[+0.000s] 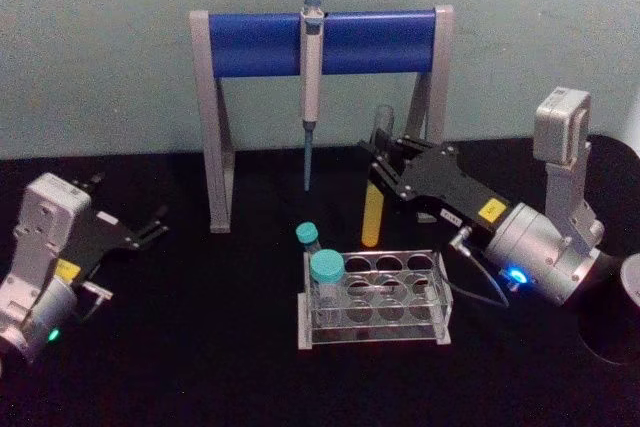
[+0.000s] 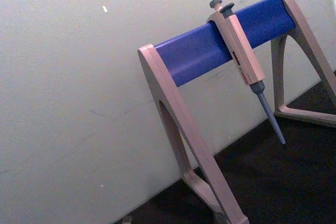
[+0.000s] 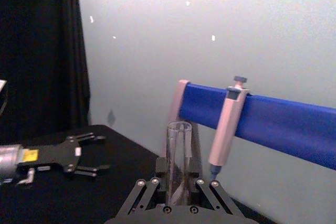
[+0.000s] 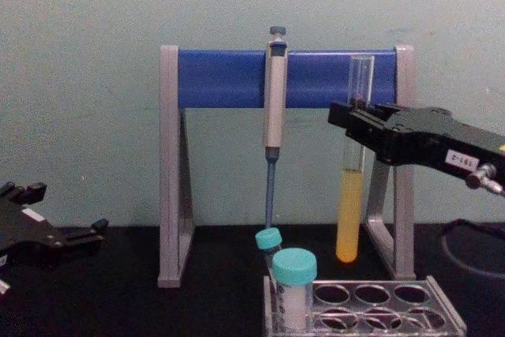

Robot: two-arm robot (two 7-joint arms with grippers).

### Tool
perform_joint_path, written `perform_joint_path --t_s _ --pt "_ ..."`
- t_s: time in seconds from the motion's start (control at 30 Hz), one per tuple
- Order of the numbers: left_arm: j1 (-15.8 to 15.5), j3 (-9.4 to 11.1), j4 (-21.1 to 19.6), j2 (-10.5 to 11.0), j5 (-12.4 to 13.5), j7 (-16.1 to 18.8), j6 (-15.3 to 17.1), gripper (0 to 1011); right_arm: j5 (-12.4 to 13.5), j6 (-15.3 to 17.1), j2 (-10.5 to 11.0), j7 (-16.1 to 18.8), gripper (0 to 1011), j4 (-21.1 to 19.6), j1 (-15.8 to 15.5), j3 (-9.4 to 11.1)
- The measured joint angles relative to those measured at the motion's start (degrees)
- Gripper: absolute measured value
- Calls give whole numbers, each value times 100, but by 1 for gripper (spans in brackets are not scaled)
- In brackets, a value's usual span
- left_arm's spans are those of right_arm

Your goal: Pick up the test tube from the test tube rack, shake it, then place it back into the test tube rack.

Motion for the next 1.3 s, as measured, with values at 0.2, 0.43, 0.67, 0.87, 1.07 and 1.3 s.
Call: perform_joint_path --t_s 0.2,0.43,0.67,0.87,1.07,1.3 --pt "0 0 0 0 0 0 0 1001 -53 -1 -39 -100 224 76 37 47" --pt "0 0 0 0 0 0 0 1001 -106 14 -21 -171 224 64 12 120" --pt "0 0 0 0 0 0 0 1001 -198 83 71 -314 224 -38 -105 238" --pt "0 0 0 0 0 0 0 1001 -249 264 264 -395 225 -290 -355 354" --pt "0 0 0 0 0 0 0 1001 -164 286 429 -211 224 -597 -612 396" --pt "0 0 0 0 0 0 0 1001 -15 291 466 33 224 -756 -719 256"
